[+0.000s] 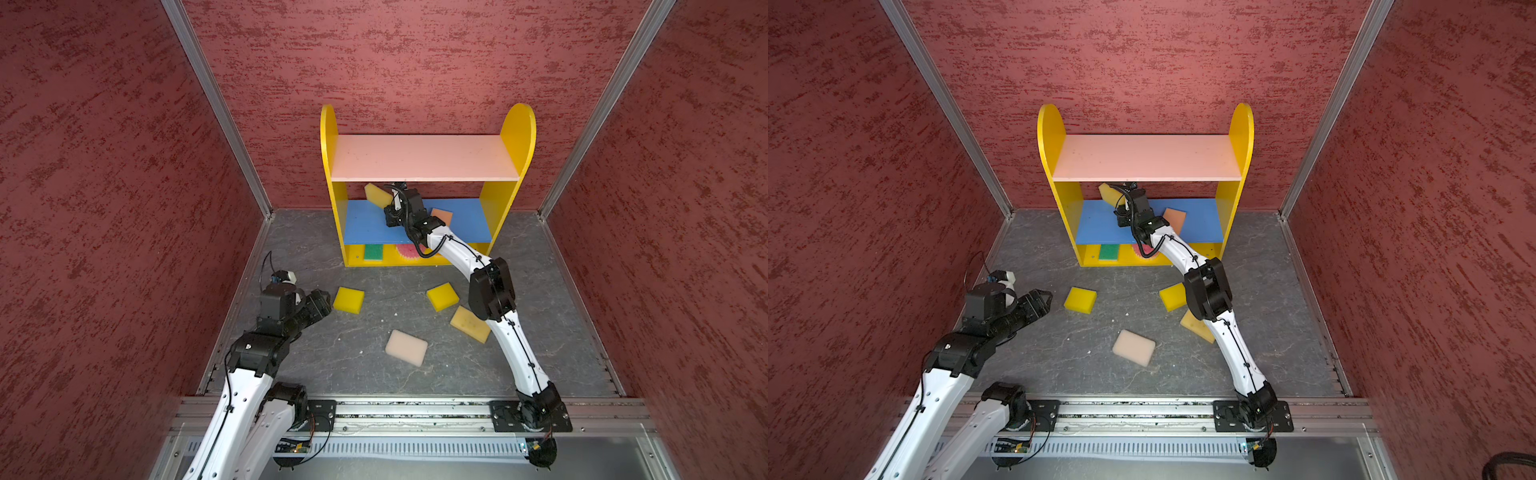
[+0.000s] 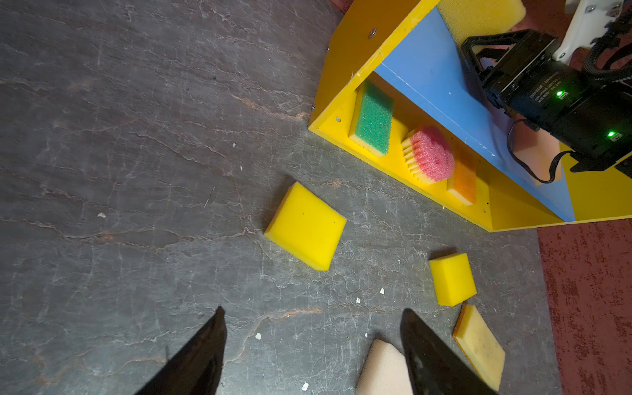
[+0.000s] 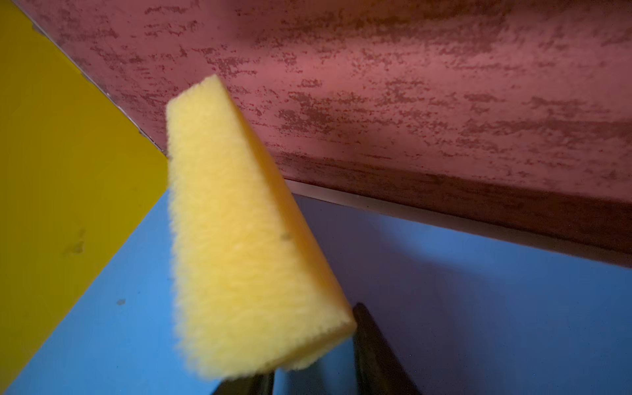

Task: Place and organize the cleaning sponges onto the shelf
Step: 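Lift and turn the long yellow sponge with the right gripper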

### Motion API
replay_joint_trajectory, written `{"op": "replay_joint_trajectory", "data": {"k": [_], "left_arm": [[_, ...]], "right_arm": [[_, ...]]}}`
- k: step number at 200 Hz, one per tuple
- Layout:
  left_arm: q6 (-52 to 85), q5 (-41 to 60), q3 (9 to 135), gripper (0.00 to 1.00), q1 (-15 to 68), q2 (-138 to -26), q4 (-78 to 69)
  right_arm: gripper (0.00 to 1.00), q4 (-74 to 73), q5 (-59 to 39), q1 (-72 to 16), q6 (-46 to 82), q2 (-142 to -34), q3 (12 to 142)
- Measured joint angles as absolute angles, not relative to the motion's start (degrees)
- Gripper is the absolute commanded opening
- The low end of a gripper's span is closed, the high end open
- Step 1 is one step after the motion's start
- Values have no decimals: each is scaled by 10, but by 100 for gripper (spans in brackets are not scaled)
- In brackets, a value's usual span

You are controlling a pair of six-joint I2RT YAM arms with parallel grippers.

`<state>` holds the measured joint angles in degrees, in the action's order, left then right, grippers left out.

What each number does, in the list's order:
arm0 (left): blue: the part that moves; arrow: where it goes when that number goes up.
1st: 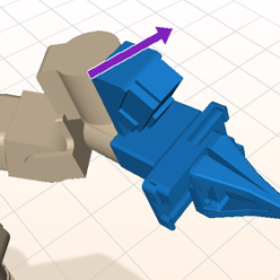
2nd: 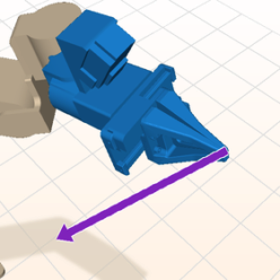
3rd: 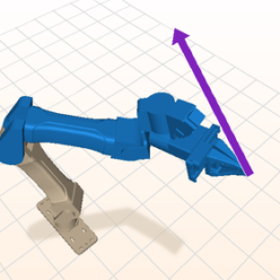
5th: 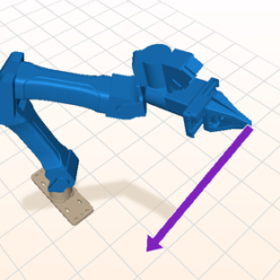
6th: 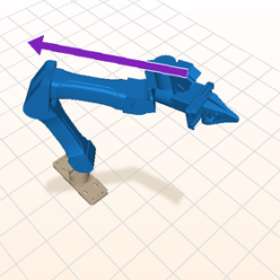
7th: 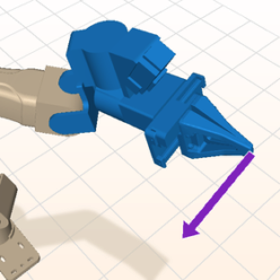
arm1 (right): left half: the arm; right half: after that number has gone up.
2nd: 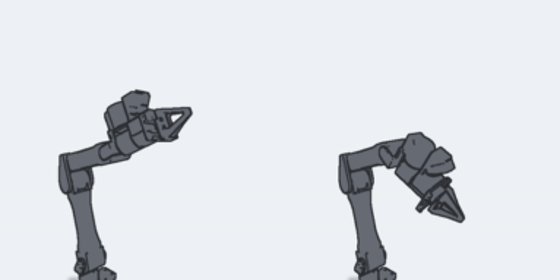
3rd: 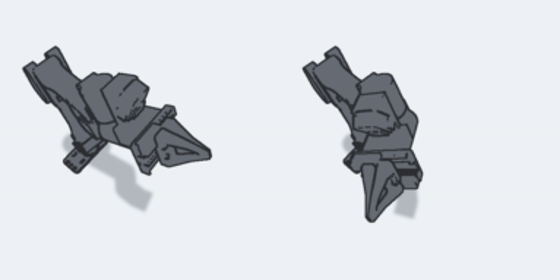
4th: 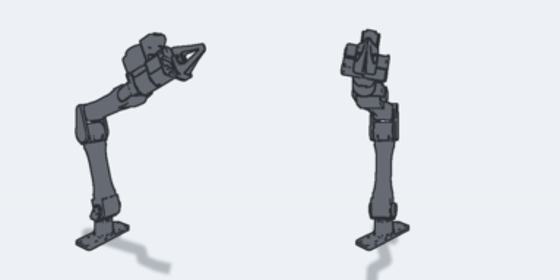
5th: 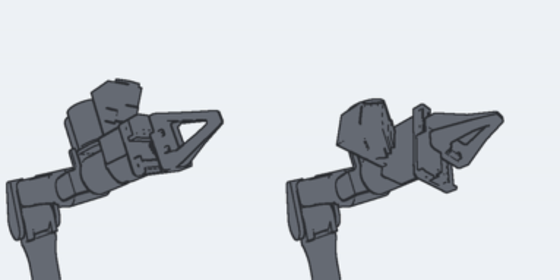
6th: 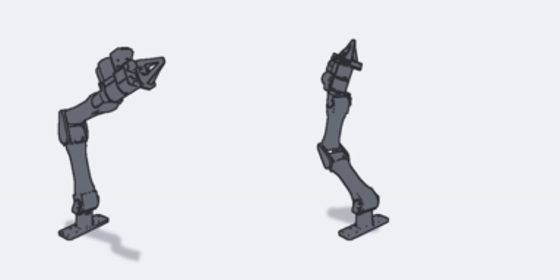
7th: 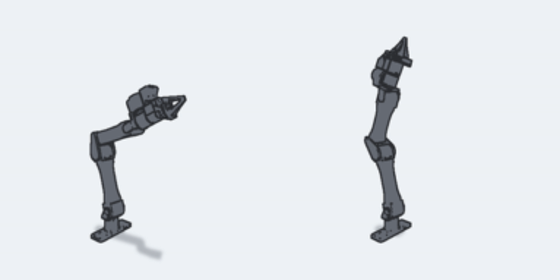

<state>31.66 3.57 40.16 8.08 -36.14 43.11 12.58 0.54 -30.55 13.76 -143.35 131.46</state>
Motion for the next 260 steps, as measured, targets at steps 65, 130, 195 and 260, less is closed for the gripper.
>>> {"op": "replay_joint_trajectory", "data": {"k": [65,130,195,260], "left_arm": [[317,36,402,80,80,-341,452],[326,41,402,80,80,-335,454],[330,48,397,80,80,-314,448],[343,81,362,81,80,-302,421]], "right_arm": [[3,62,-30,-309,157,-1347,1162],[0,41,-79,-319,246,-1259,1037],[0,-56,-114,-321,428,-1171,916],[18,-136,-108,-337,579,-1160,854]]}}
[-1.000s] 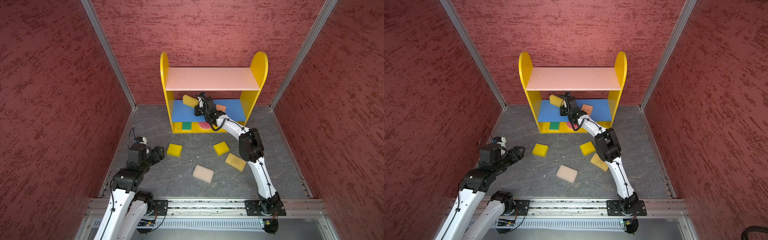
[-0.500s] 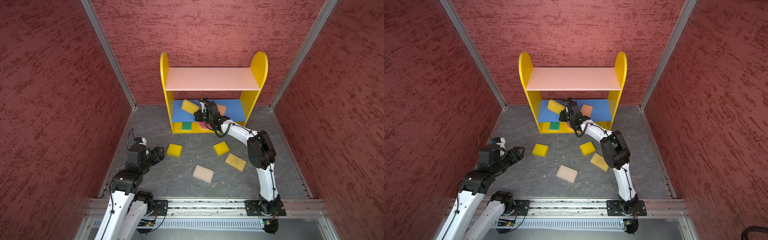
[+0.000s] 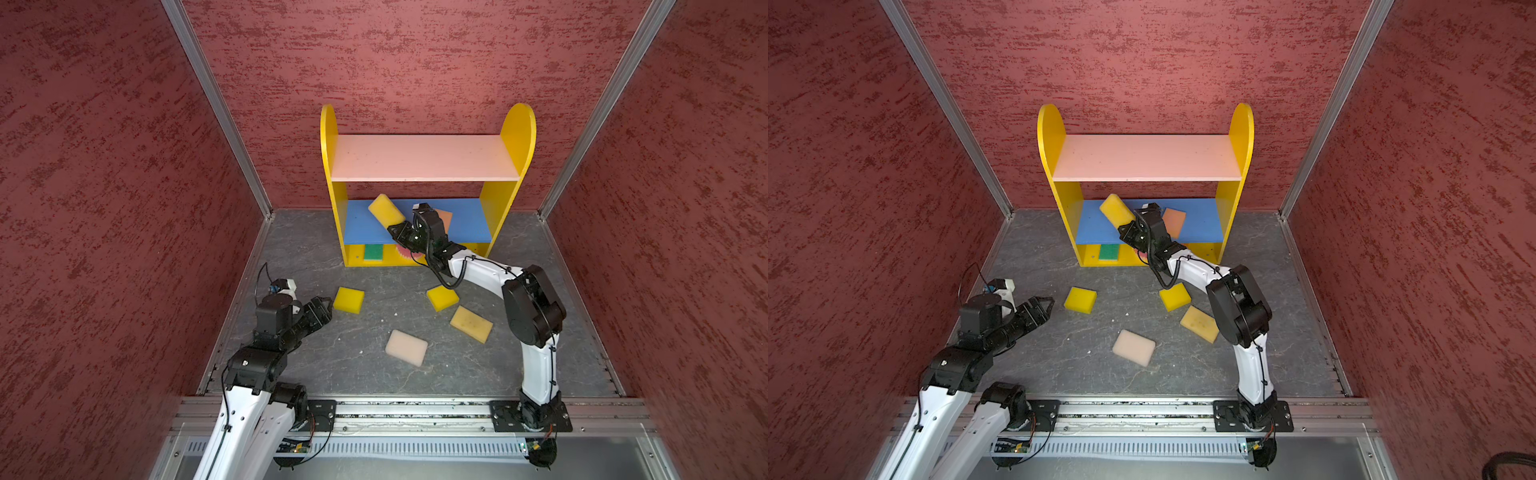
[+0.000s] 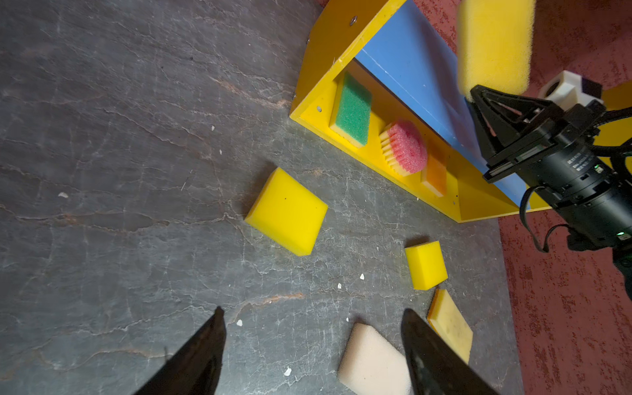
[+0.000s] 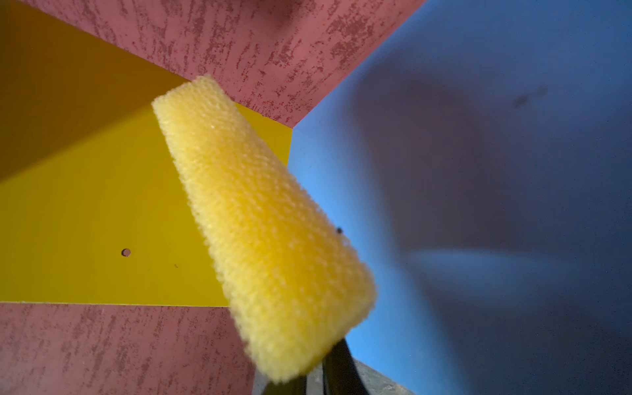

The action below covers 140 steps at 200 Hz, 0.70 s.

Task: Place and organize the cleaning sponges onto the shelf
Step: 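Lift and turn the long yellow sponge with the right gripper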

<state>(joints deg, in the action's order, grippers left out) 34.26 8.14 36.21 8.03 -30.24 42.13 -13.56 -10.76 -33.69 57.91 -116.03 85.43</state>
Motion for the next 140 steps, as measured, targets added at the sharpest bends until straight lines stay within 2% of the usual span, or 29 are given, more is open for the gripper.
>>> {"op": "replay_joint_trajectory", "data": {"k": [22,42,55,74,120,140], "left_arm": [[343,91,362,81,80,-304,413],[343,96,362,81,80,-306,407],[343,100,362,81,80,-307,403],[343,103,362,81,80,-306,399],[352,105,349,82,80,-296,396],[353,104,348,83,80,-295,399]], "right_arm": [[26,-141,-104,-346,602,-1160,854],[42,-148,-104,-352,622,-1160,854],[48,-152,-104,-355,630,-1160,855],[54,-151,-105,-359,637,-1160,858],[56,-146,-102,-362,631,-1159,866],[54,-131,-90,-362,611,-1153,866]]}}
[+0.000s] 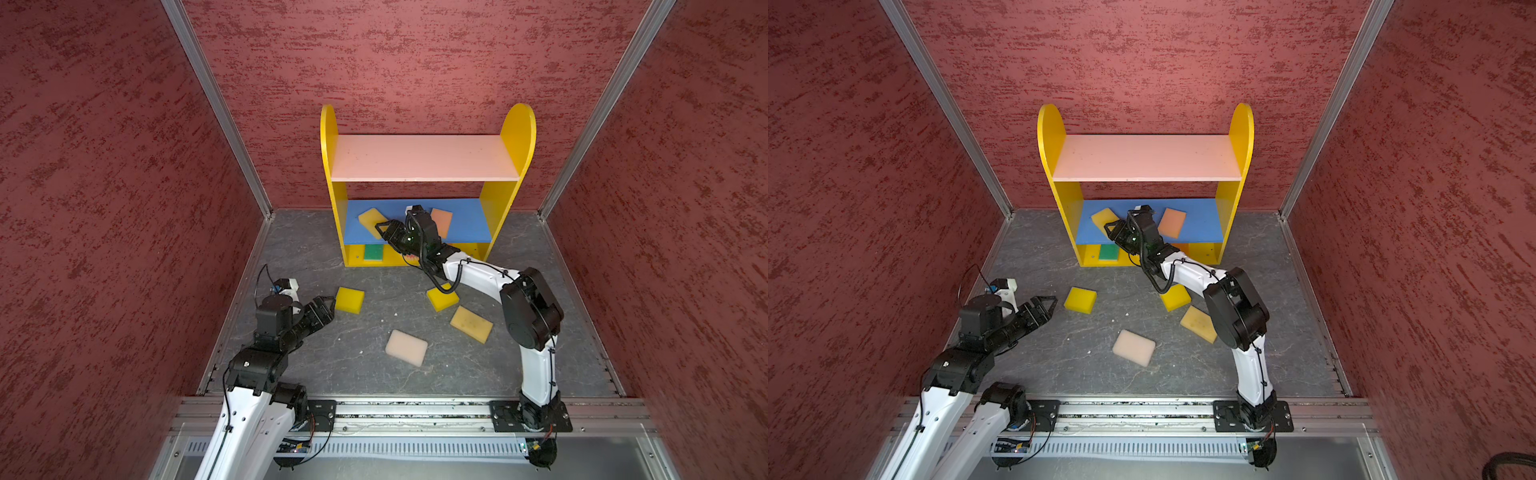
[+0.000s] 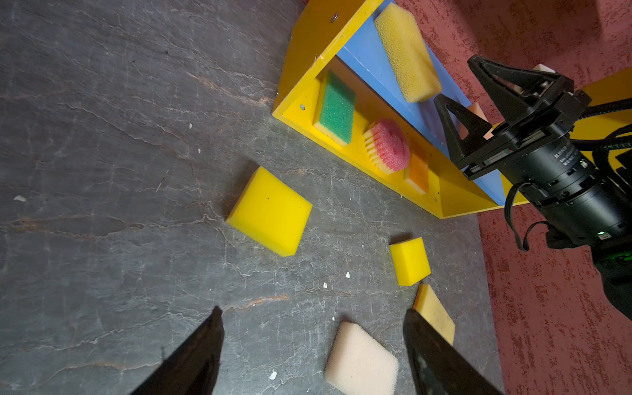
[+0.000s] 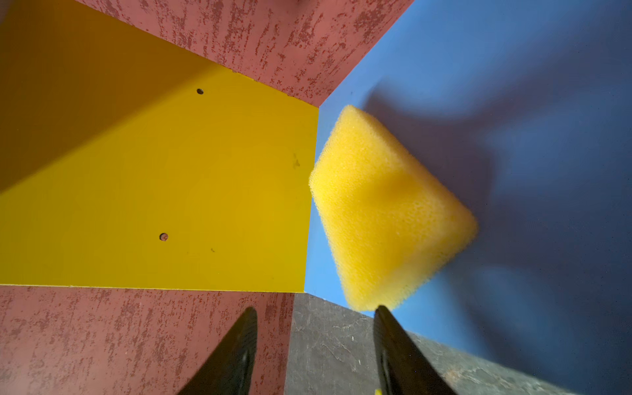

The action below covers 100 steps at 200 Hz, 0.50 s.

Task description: Place and organize the cleaning sponges onto the shelf

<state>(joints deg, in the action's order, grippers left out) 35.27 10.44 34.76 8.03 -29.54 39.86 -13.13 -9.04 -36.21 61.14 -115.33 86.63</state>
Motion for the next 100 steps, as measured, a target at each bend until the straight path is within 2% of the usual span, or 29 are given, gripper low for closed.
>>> {"op": "replay_joint_trajectory", "data": {"k": [29,69,100], "left_arm": [[351,103,348,83,80,-287,405],[351,103,348,84,80,-276,419],[351,103,348,84,80,-273,422]], "right_arm": [[54,-53,-56,-362,543,-1148,915],[59,48,6,-358,434,-1149,1029],[60,115,39,-357,371,-1185,1105]]}}
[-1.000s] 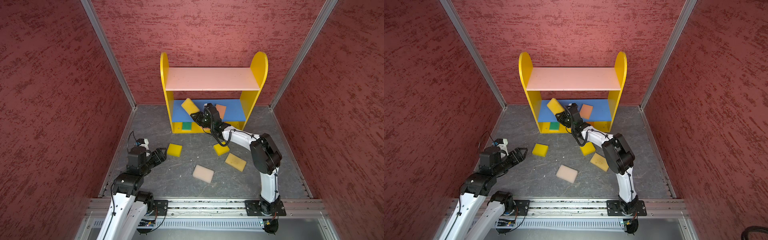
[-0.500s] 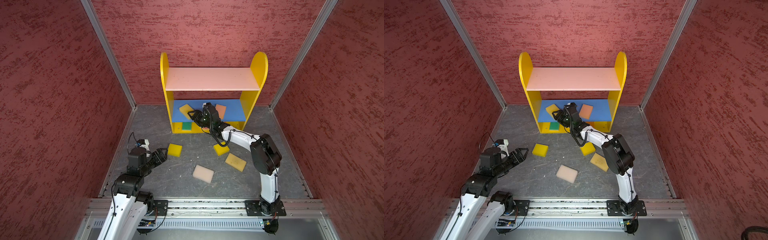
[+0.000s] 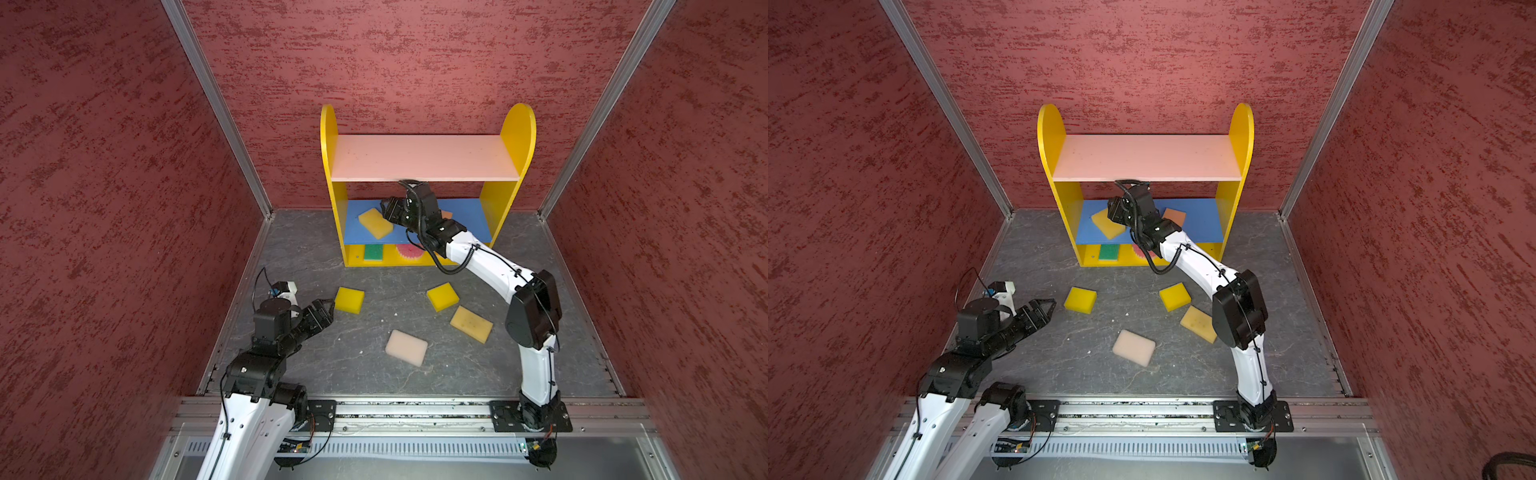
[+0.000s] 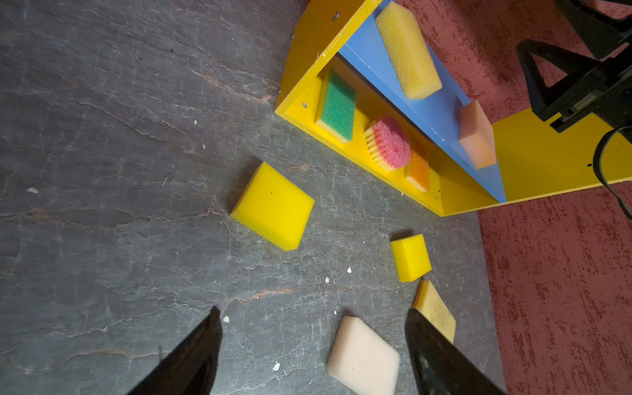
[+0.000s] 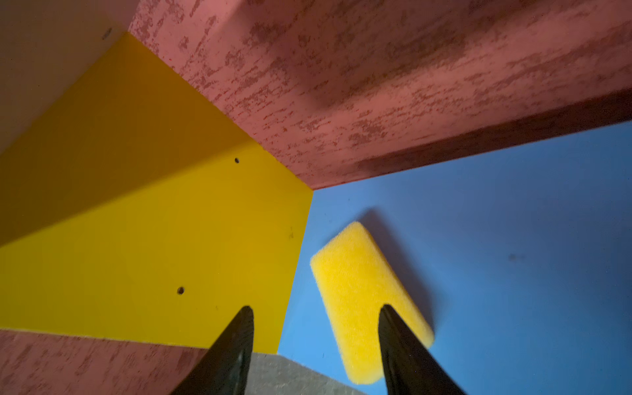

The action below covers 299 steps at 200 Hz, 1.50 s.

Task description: Place and organize the cleaning sponges onto the shelf

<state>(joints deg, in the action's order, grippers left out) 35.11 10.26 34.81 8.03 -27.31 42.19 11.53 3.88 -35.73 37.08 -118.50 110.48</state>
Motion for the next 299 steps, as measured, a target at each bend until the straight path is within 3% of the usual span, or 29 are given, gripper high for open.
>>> {"op": "replay_joint_trajectory", "data": {"k": [65,97,134,154,227,279,299], "left_arm": [[352,103,348,84,80,-274,425],[352,103,348,84,80,-274,426],[352,103,348,85,80,-274,426],[352,103,348,85,80,-274,426],[357,109,348,85,80,-291,419],[357,117,348,85,80,-296,415],[357,117,348,86,80,-294,416]], "right_arm": [[60,230,48,-357,295,-1301,1195],[45,232,39,-357,293,-1308,1195],[6,185,25,-357,319,-1289,1150],[0,156,22,-357,344,-1264,1103],[0,54,53,-373,466,-1181,949],[50,31,84,-406,508,-1191,977],[54,24,89,-408,520,-1192,980]]}}
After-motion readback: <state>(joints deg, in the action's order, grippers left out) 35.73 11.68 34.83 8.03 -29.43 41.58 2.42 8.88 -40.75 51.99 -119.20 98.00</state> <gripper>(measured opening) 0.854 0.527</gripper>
